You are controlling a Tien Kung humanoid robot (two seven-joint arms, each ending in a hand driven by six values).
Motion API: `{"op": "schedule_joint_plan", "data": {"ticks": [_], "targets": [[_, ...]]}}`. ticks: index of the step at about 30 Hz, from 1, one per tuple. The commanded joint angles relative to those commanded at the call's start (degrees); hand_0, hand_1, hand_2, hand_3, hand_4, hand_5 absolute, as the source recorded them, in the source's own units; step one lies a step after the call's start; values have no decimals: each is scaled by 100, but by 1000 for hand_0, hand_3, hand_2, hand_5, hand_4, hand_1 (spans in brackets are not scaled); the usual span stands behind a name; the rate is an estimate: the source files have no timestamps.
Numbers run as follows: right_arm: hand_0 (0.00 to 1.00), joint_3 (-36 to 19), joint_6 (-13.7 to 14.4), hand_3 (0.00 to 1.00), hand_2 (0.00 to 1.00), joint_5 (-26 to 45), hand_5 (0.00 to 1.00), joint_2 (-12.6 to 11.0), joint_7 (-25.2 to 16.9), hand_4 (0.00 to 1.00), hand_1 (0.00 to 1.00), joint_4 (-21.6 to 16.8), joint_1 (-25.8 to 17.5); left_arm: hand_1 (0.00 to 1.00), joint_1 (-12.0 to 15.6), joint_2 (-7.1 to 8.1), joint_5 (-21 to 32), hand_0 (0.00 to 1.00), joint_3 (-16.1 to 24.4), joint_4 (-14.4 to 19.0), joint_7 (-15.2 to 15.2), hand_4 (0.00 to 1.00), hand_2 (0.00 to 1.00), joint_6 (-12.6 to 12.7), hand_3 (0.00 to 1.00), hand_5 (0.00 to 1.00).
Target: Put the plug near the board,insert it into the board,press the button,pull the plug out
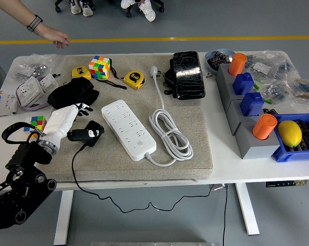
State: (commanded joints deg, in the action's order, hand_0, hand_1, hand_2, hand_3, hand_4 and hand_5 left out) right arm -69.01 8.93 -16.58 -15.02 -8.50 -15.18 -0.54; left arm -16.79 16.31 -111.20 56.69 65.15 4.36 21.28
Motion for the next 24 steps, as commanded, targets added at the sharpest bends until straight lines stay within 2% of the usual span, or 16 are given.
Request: {"op": "schedule_joint_plan", "data": {"ticks": [2,4,5,10,11,12,16,17,24], "targets": [[548,40,-1,504,519,34,341,-2,3,808,565,13,-1,642,56,5,254,475,121,20,-272,998,672,185,720,525],[548,99,-5,504,519,88,341,-5,11,808,565,34,-2,642,101,6,654,475,224,28,-591,998,672,240,720,525],[549,169,-13,504,519,158,342,-4,26,809,565,63,4,495,125,6,915,367,272,6,-826,998,530,268,639,494],[549,309,-28,504,519,303,342,21,44,809,565,120,35,495,162,9,2106,367,365,-77,-1553,998,530,173,639,494],[549,326,-26,504,519,323,343,26,45,810,566,129,41,352,176,9,2330,291,404,-77,-1698,891,469,95,581,385],[549,343,-24,504,519,345,343,30,47,810,566,138,47,352,185,12,2591,291,432,-72,-1806,891,469,5,581,385],[549,421,-47,504,519,428,343,48,113,810,566,171,54,352,192,39,3522,291,464,-37,-1923,891,469,-397,581,385],[551,457,-79,505,522,453,345,54,172,811,570,180,54,321,192,42,3782,274,474,-25,-1919,843,457,-456,573,331],[553,728,-172,509,526,689,344,91,341,816,576,246,128,319,250,63,5386,286,720,94,-1862,819,456,-503,573,312]]}}
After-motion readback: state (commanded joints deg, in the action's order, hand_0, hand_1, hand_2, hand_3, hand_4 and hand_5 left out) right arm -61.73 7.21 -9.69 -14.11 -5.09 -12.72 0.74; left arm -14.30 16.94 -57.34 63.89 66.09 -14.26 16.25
